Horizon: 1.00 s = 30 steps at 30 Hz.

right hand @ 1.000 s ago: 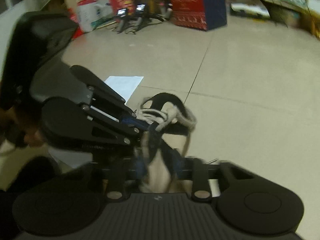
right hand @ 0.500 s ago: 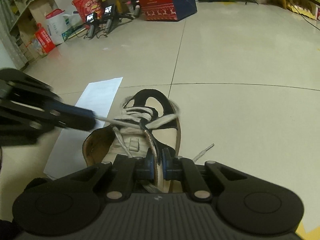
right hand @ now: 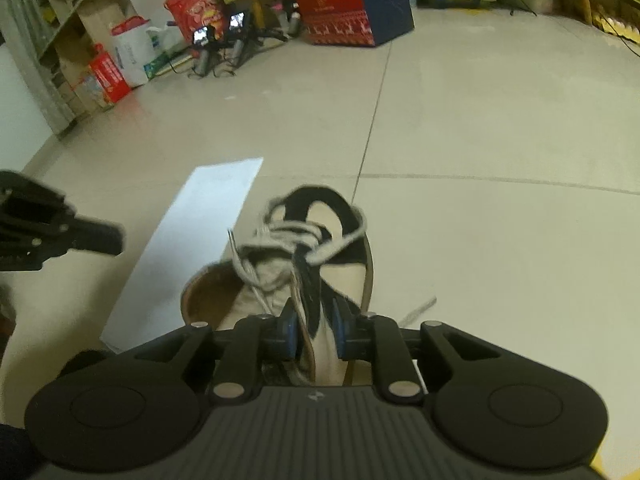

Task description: Lace up shoes with both hands

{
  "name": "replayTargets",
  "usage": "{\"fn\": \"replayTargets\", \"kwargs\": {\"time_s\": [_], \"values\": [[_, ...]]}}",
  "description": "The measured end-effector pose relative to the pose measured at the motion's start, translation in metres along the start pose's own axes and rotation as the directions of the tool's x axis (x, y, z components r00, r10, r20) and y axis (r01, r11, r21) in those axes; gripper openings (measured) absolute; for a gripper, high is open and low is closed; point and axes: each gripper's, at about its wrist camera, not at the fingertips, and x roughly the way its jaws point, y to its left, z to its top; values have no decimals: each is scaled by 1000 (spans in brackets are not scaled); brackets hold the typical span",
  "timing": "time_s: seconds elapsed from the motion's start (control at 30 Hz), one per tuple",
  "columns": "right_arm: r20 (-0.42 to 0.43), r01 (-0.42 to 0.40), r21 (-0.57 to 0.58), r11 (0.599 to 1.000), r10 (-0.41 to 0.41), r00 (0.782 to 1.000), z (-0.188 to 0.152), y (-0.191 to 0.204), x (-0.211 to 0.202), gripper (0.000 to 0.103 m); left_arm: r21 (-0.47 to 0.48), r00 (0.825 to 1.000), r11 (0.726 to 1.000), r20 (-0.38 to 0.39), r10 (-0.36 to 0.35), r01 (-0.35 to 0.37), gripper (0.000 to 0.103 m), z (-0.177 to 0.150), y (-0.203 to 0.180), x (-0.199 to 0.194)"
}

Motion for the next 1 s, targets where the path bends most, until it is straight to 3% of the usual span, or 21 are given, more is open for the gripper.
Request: {"fn": "replayTargets", "kwargs": {"time_s": [0.13,0.23,0.3,0.4,0.47,0.5,0.57,0.67,0.8,0.9,0.97,1.0], "values": [[8,-17,-59,998,18,1000,9,5,-2,18,227,997,974,67,-38,21,38,27,-38,15],[18,-51,-181,982,56,998,8,12,-7,20,390,999,920,43,16,-31,38,28,-56,35],[13,-55,-254,966,60,998,9,13,-7,24,444,999,896,16,-35,24,40,27,-60,40],[17,-47,-222,974,52,999,14,4,-6,28,534,998,844,-26,-50,56,44,29,-73,52],[22,-58,-185,981,64,998,16,-1,-6,28,577,999,816,-44,-10,33,47,30,-78,61],[24,-57,-183,981,63,998,15,-1,-6,28,571,998,820,-65,6,32,46,33,-78,67],[25,-50,-192,980,56,998,13,2,-5,28,509,991,857,-134,-20,86,45,41,-74,73],[27,-58,-158,986,63,998,12,-1,-4,29,399,980,909,-195,-43,119,33,50,-67,79],[31,-74,-102,992,78,996,11,-6,-3,29,333,979,940,-204,-10,79,33,52,-60,83],[37,-88,-56,994,90,995,11,-9,-4,29,248,975,964,-217,-35,90,31,52,-55,84],[42,-101,-20,995,101,994,12,-13,-4,29,214,974,973,-221,-39,88,20,50,-52,86],[44,-109,0,994,109,993,12,-16,-5,29,201,974,976,-223,-36,82,10,50,-50,86]]}}
